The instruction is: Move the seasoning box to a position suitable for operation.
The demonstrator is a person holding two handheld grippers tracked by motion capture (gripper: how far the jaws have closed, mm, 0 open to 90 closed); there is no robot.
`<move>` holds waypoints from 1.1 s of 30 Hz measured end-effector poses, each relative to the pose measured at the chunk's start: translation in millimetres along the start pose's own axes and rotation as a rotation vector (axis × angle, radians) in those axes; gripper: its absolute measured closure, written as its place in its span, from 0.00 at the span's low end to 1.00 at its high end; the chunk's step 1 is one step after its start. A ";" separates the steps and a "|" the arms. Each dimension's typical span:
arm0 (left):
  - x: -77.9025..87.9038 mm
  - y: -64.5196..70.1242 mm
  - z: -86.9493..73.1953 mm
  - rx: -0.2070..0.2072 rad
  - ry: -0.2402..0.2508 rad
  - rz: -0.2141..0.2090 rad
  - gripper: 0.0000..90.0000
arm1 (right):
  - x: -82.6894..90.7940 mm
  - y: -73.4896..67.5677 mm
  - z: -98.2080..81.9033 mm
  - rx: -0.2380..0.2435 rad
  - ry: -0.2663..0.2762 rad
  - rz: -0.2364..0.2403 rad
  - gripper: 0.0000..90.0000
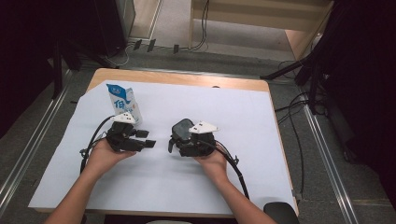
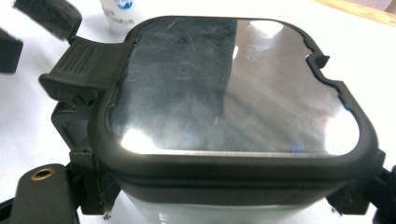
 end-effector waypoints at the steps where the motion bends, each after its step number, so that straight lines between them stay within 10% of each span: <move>1: -0.1 -0.3 0.3 0.001 0.001 0.000 0.47 | 0.3 0.1 -0.5 0.015 -0.004 0.001 0.17; 12: -2.6 0.2 3.0 -0.007 0.011 -0.004 0.49 | 2.0 3.1 -4.1 -0.031 -0.030 0.052 0.11; 29: -13.7 6.4 16.2 -0.068 0.015 -0.115 0.95 | 51.5 10.2 -12.9 -0.072 -0.006 0.111 0.22; 31: -16.2 7.1 18.3 -0.104 0.012 -0.130 1.00 | 57.2 12.6 -12.2 -0.083 -0.002 0.086 0.27; 33: -20.1 8.1 20.1 -0.107 0.007 -0.146 1.00 | 68.9 14.1 -11.4 -0.060 0.051 0.063 0.56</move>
Point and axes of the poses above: each handheld gripper's, and its own axes: x roughly backward along the jaws, z roughly out of its top, y roughly to its right, the point moved 2 cm from there along -x, roughly forward along the jaws
